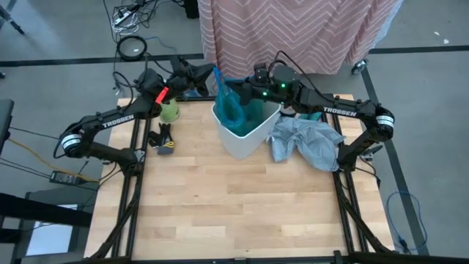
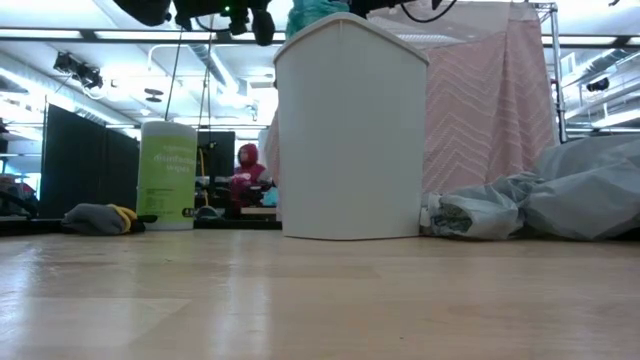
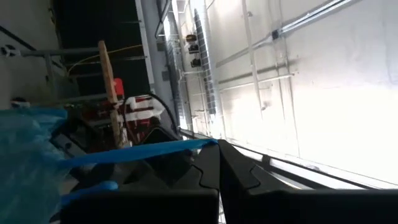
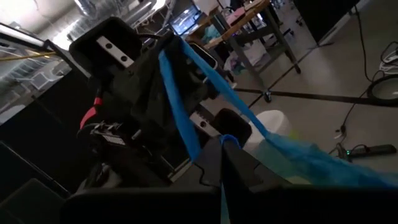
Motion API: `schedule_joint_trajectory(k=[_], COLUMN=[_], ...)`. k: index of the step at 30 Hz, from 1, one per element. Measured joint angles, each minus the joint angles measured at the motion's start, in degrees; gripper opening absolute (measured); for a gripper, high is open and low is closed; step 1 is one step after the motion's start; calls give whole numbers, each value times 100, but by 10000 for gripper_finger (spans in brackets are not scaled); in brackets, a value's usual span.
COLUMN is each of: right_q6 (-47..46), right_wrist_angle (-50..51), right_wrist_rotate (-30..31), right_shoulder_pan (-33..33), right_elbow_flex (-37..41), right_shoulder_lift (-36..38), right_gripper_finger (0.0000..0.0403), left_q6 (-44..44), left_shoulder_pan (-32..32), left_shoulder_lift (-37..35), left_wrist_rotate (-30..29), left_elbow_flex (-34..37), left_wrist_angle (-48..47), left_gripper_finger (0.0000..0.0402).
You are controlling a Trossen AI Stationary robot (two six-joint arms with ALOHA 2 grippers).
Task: Place trash/remove bag and relplace
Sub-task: Close the trash bag
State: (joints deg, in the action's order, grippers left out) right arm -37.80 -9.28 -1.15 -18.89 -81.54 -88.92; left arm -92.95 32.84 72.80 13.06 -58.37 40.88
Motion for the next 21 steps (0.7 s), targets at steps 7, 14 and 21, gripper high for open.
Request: schedule_joint_trajectory(k=[7, 14, 21], right_q6=[4, 53, 58], right_wrist_angle=[12, 233, 258], right_wrist_rotate=[2, 42, 101], right_shoulder_pan=[17, 78, 76], right_elbow_flex=[0, 0, 2], right_shoulder_lift=[0, -2, -4], right_gripper_finger=[0, 0, 0], left_q6=[-22, -232, -251], left_shoulder_pan=[-282, -436, -608], left_shoulder_lift=[199, 335, 431], left_wrist_rotate=[-6, -287, -270], left_elbow_flex=[4, -3, -333], left_wrist_angle=[128, 705, 712], left_gripper_finger=[2, 2, 2])
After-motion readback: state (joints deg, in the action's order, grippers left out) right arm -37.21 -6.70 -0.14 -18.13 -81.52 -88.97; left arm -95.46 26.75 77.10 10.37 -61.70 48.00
